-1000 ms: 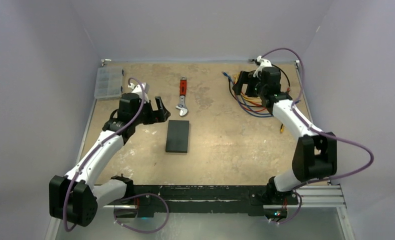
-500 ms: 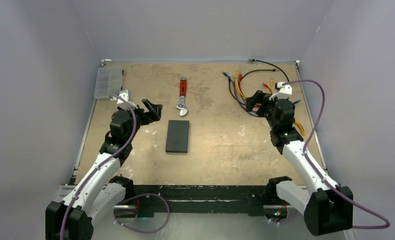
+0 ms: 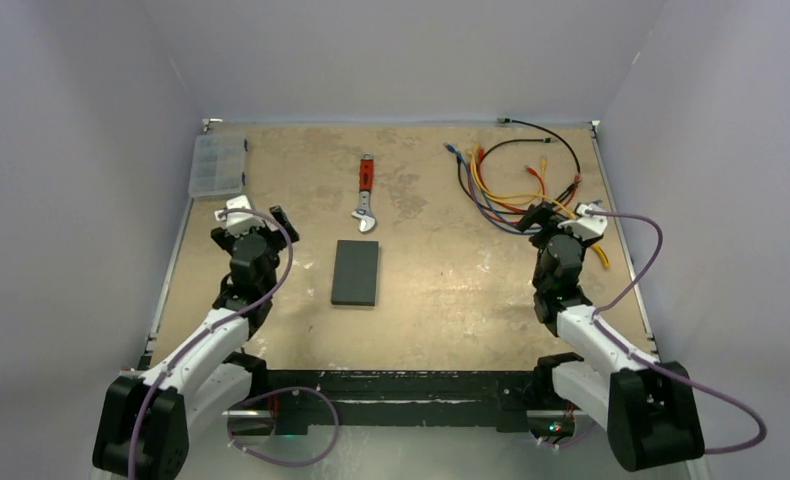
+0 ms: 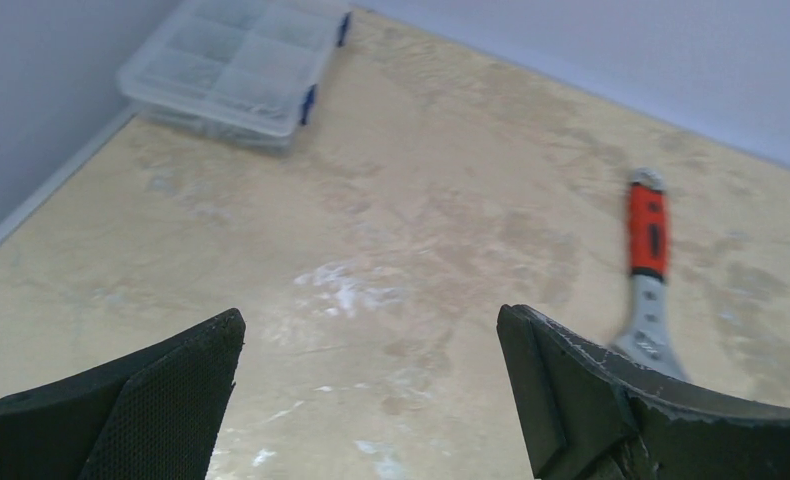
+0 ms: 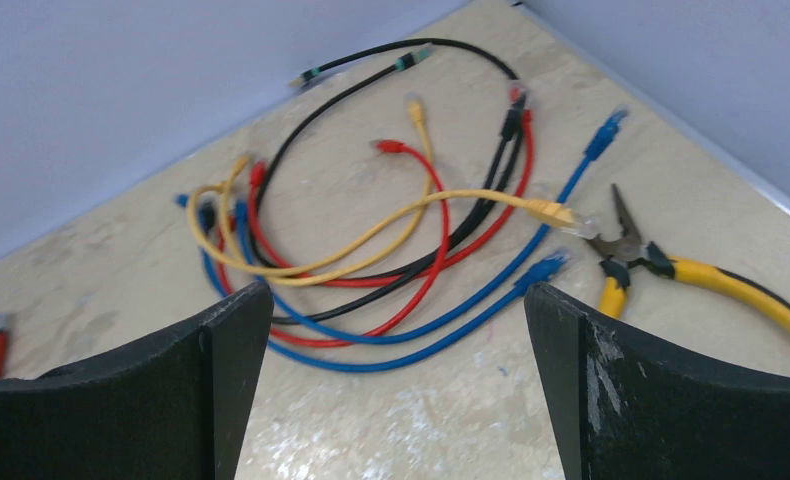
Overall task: Pull the plug from the switch port
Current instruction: Reset both arms
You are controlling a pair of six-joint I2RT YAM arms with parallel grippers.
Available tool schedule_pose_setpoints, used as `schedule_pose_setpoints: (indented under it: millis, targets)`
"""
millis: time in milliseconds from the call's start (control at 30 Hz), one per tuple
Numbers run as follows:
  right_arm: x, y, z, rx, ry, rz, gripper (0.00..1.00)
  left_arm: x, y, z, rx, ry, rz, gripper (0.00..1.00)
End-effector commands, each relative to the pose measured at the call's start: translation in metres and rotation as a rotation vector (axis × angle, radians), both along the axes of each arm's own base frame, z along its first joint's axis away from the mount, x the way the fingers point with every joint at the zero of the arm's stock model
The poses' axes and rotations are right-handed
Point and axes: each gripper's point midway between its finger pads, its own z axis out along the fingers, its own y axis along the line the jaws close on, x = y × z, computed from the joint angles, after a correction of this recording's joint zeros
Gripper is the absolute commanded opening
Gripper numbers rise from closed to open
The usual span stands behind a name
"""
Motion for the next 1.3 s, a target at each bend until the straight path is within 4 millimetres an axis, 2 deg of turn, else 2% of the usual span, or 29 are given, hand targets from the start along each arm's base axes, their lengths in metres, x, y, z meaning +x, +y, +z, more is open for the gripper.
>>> schedule_pose_setpoints:
  millis: [0, 67, 233, 367, 433, 500, 567, 633, 667, 700, 733, 800, 867, 1267]
  targets:
    - [0.001, -0.03, 0.011, -0.059, -0.072, -0.174, 0.98, -0.006, 0.034, -0.016, 0.114, 0.033, 0.172, 0.99]
    - [0.004, -0.031, 0.002, -0.068, -0.074, -0.179, 0.98, -0.006, 0.035, -0.026, 0.161, 0.028, 0.157, 0.99]
    - [0.018, -0.021, 0.0, -0.133, -0.122, -0.113, 0.98, 0.009, 0.026, -0.035, 0.283, -0.039, 0.083, 0.99]
    - [0.021, -0.028, 0.011, -0.215, -0.19, -0.157, 0.98, 0.024, 0.013, -0.052, 0.369, -0.024, -0.012, 0.99]
    - [0.022, -0.021, 0.0, -0.215, -0.183, -0.105, 0.98, 0.032, 0.01, -0.062, 0.369, -0.019, -0.035, 0.99]
    - [0.02, -0.019, 0.006, -0.262, -0.214, -0.092, 0.98, 0.035, 0.009, -0.07, 0.373, -0.022, -0.044, 1.0]
    - [0.022, -0.009, 0.002, -0.272, -0.204, -0.027, 0.98, 0.032, 0.014, -0.076, 0.344, -0.021, -0.058, 0.99]
    - [0.025, -0.002, 0.0, -0.294, -0.202, 0.017, 0.98, 0.037, 0.013, -0.081, 0.338, -0.018, -0.086, 0.99]
    - [0.028, 0.004, -0.007, -0.304, -0.185, 0.057, 0.98, 0.041, 0.012, -0.083, 0.349, -0.008, -0.094, 1.0]
    - [0.029, 0.006, -0.008, -0.335, -0.197, 0.068, 0.98, 0.045, 0.011, -0.085, 0.341, 0.015, -0.102, 1.0]
    - [0.027, 0.001, 0.0, -0.367, -0.224, 0.029, 0.99, 0.049, 0.01, -0.089, 0.331, 0.041, -0.124, 1.0]
    - [0.037, 0.013, -0.016, -0.349, -0.141, 0.114, 0.98, 0.051, 0.009, -0.089, 0.329, 0.028, -0.142, 0.99]
    - [0.04, 0.012, -0.011, -0.368, -0.167, 0.12, 0.99, 0.05, 0.009, -0.09, 0.326, 0.042, -0.14, 0.99]
    - [0.041, 0.006, -0.012, -0.352, -0.157, 0.083, 0.99, 0.053, 0.009, -0.09, 0.325, 0.041, -0.14, 0.99]
